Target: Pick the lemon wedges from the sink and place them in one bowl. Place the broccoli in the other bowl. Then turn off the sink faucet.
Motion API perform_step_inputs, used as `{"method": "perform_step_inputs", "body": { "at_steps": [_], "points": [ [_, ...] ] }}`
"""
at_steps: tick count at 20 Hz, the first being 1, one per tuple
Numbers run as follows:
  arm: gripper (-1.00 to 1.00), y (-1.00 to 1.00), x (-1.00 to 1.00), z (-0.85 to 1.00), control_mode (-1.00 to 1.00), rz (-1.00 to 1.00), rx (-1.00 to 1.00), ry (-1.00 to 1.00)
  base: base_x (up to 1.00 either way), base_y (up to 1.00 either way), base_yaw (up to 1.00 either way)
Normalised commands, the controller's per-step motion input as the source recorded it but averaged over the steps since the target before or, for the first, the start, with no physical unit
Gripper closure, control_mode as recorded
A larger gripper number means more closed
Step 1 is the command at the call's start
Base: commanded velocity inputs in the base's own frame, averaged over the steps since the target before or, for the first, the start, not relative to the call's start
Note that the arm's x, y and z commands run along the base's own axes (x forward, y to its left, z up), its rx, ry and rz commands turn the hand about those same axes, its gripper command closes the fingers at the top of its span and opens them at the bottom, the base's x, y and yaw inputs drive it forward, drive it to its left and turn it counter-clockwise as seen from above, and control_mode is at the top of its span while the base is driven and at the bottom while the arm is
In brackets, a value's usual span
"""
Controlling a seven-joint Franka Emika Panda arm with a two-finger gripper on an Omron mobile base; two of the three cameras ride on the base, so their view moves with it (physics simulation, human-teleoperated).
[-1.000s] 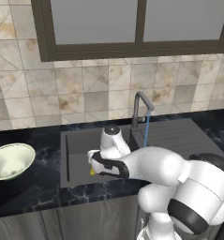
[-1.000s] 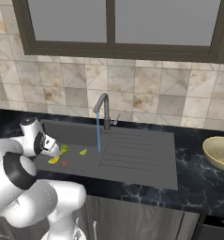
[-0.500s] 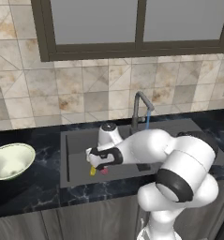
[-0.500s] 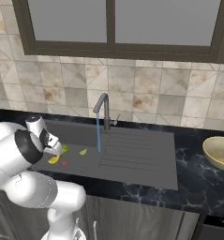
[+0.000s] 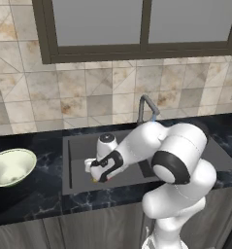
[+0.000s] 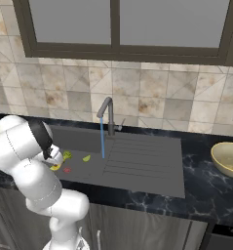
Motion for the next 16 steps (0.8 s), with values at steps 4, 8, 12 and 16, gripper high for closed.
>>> {"method": "perform_step_inputs", "body": {
  "at_steps": [4, 8, 12, 16],
  "points": [
    [-1.0, 0.0, 0.13, -0.16, -1.0, -0.01, 0.0, 0.0, 0.0, 0.0, 0.0],
    [-1.0, 0.0, 0.13, -0.12, -1.0, -0.03, 0.0, 0.0, 0.0, 0.0, 0.0],
    [-1.0, 0.0, 0.14, -0.14, -1.0, -0.04, 0.0, 0.0, 0.0, 0.0, 0.0],
    [-1.0, 0.03, 0.16, -0.14, -1.0, -0.06, 0.0, 0.0, 0.0, 0.0, 0.0]
  ]
}}
